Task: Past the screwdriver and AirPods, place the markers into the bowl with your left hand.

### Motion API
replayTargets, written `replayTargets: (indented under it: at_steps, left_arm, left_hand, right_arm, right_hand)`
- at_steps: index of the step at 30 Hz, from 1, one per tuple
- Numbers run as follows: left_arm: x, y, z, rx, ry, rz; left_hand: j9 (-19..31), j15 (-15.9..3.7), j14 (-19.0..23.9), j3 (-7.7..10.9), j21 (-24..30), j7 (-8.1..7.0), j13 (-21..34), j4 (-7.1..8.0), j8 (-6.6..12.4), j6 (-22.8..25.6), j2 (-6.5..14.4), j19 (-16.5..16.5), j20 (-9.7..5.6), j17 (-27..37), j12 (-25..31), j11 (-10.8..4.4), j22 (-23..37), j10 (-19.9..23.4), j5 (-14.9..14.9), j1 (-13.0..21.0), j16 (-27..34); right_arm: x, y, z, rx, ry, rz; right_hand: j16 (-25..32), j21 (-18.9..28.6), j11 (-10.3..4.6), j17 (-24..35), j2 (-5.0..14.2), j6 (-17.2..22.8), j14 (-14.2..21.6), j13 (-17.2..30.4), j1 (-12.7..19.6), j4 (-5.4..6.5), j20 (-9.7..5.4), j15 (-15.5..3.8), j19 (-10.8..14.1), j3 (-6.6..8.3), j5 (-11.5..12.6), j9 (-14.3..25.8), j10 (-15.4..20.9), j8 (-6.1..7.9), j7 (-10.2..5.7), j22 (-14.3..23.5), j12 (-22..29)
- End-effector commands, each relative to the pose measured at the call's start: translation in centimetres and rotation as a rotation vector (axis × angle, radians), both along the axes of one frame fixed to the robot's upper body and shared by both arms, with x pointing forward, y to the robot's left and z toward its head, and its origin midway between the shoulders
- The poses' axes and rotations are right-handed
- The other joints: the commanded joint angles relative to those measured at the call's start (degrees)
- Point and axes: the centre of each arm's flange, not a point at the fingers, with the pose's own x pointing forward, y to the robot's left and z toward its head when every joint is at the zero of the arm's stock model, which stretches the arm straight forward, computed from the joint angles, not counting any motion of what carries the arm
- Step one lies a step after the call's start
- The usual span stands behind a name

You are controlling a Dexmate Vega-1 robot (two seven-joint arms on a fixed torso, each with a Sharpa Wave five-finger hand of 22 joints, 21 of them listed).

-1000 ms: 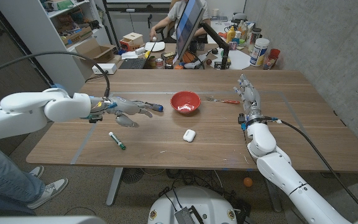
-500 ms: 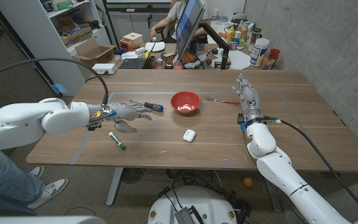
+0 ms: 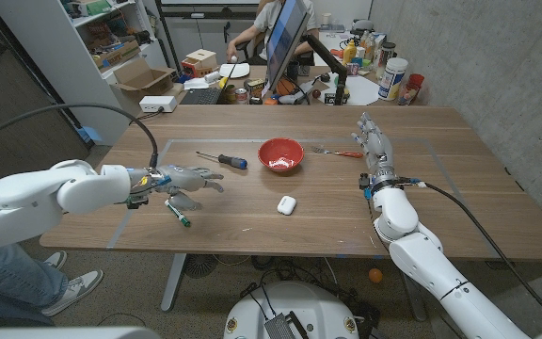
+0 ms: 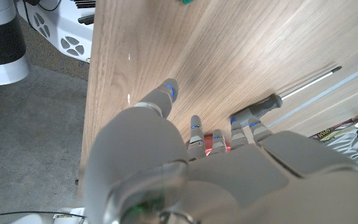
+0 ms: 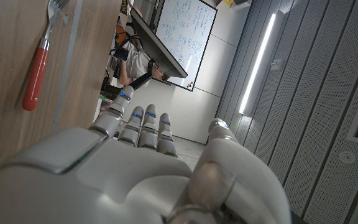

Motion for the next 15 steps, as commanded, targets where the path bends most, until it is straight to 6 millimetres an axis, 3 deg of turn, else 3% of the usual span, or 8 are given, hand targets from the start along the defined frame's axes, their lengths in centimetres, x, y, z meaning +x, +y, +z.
replayTargets:
  at_steps: [1, 15]
  left_arm:
    - [0.0, 1.2, -1.6, -0.023, 0.064, 0.047]
    - [-0.6, 2.4, -1.5, 0.041, 0.053, 0.112]
  left_hand:
    - [0.2, 0.25, -0.2, 0.02, 0.2, -0.11, 0.3, 0.27, 0.32, 0.6, 0.0, -1.1, 0.35, 0.2, 0.3, 0.12, 0.2, -0.2, -0.2, 0.5, 0.3]
    - [0.7, 0.29, -0.6, -0.30, 0.1, 0.00, 0.5, 0.44, 0.54, 0.4, 0.0, -1.4, 0.36, 0.2, 0.3, 0.45, 0.2, -0.5, -0.2, 0.8, 0.2]
  right_arm:
    - [0.3, -0.1, -0.4, 0.013, 0.019, -0.006]
    - [0.7, 0.2, -1.2, 0.038, 0.027, -0.003]
  right_hand:
    - [-0.2, -0.1, -0.04, 0.0, -0.59, 0.5, -0.1, 0.2, 0.0, -0.37, 0.18, 0.22, 0.4, 0.02, 0.4, 0.3, 0.6, -0.05, -0.21, 0.2, -0.2]
    - [-0.2, -0.2, 0.07, -0.1, -0.66, 0.5, -0.3, 0.2, -0.1, -0.51, 0.26, 0.31, 0.4, -0.11, 0.4, 0.3, 0.5, -0.09, -0.42, 0.2, -0.2]
